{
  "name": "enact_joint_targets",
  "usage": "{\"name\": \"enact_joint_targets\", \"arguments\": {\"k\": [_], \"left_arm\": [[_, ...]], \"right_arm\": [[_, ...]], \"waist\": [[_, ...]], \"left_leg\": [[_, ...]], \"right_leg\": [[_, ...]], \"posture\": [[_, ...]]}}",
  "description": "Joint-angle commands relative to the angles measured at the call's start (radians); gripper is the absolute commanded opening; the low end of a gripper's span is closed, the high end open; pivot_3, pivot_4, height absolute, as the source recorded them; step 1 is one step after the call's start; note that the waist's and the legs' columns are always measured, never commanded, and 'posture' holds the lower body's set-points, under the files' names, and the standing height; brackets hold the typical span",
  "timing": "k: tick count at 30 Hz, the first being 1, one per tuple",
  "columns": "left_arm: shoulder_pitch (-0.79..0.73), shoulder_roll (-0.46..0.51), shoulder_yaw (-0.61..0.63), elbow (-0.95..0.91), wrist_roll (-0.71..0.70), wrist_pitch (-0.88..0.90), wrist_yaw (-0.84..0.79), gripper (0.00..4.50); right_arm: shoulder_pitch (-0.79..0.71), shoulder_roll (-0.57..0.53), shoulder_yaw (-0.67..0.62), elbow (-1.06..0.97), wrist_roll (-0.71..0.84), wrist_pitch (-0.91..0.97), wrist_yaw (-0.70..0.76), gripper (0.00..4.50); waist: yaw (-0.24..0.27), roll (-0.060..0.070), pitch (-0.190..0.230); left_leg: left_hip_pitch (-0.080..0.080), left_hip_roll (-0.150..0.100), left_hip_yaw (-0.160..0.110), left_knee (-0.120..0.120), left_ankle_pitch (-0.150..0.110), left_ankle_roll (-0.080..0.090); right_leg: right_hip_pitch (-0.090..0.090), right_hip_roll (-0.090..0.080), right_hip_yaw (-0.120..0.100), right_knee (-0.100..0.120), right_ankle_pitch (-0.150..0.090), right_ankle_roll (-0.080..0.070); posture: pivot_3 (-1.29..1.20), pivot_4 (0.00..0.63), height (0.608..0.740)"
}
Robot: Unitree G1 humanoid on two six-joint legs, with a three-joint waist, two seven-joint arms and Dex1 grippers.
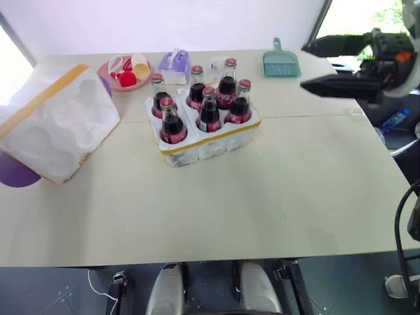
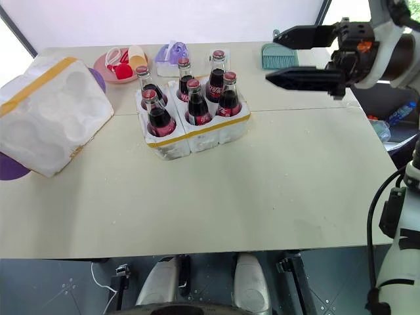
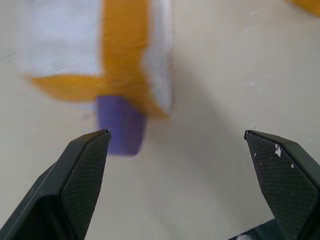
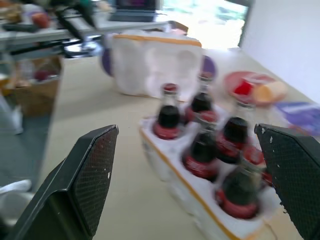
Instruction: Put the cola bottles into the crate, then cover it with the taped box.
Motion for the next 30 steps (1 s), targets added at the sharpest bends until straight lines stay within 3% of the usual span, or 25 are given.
{"name": "enact_joint_targets", "arguments": {"k": [1,5,8,12,17,20,26,30], "left_arm": [[-0.16,0.031,-0.265,0.168,0.0,-0.143,0.038,4.5],[-0.476,-0.035,-0.608,0.319,0.11,-0.265,0.067,4.5],[-0.752,-0.121,-0.791,0.482,0.231,-0.316,0.079,4.5],[-1.0,-0.214,-0.928,0.687,0.351,-0.404,0.076,4.5],[-1.159,-0.286,-0.979,0.841,0.417,-0.469,0.098,4.5],[-1.201,-0.308,-0.978,0.885,0.432,-0.497,0.106,3.71],[-1.223,-0.295,-0.975,0.902,0.453,-0.527,0.073,0.76],[-1.233,-0.275,-0.941,0.863,0.431,-0.551,0.066,0.76]], "right_arm": [[0.017,-0.01,-0.028,-0.072,0.037,0.0,-0.019,4.47],[0.008,-0.031,-0.04,-0.108,0.074,0.024,-0.03,4.47],[-0.006,-0.042,-0.061,-0.125,0.109,0.063,-0.067,4.47],[0.023,-0.058,-0.091,-0.171,0.146,0.094,-0.112,4.47],[0.063,-0.063,-0.113,-0.221,0.183,0.111,-0.157,4.47],[0.088,-0.073,-0.113,-0.248,0.189,0.106,-0.177,4.5],[0.122,-0.109,-0.117,-0.243,0.201,0.111,-0.165,4.5],[0.129,-0.129,-0.104,-0.226,0.199,0.1,-0.161,4.5]], "waist": [[0.001,0.0,0.0],[0.001,0.0,0.0],[0.013,-0.001,0.0],[0.021,-0.004,-0.002],[0.024,-0.006,-0.002],[0.027,-0.006,-0.002],[0.025,-0.007,-0.002],[0.023,-0.007,-0.002]], "left_leg": [[0.0,0.0,0.0,0.0,0.0,0.0],[-0.001,0.0,0.001,-0.001,0.0,0.0],[-0.001,0.0,0.001,0.0,0.0,0.0],[-0.001,0.0,0.001,0.003,0.0,0.0],[-0.002,0.0,0.001,0.009,0.0,0.0],[-0.002,0.0,0.001,0.01,0.0,0.0],[-0.002,0.0,0.0,0.011,0.0,0.0],[-0.002,0.0,0.0,0.011,0.0,0.0]], "right_leg": [[0.0,0.0,0.0,0.0,0.0,0.0],[-0.001,0.0,0.0,0.001,0.0,0.0],[-0.002,0.0,0.0,0.002,0.0,0.0],[-0.001,0.001,0.0,0.003,0.0,0.001],[0.0,0.0,0.0,0.006,0.001,0.001],[0.0,0.0,0.0,0.007,0.001,0.001],[0.0,-0.001,0.0,0.008,0.0,0.001],[0.0,-0.001,0.0,0.009,0.0,0.001]], "posture": [[0.0,0.15,0.736],[0.0,0.15,0.736],[0.0,0.15,0.736],[0.0,0.15,0.736],[0.0,0.15,0.736],[0.0,0.15,0.736],[0.0,0.15,0.736],[0.0,0.15,0.736]]}}
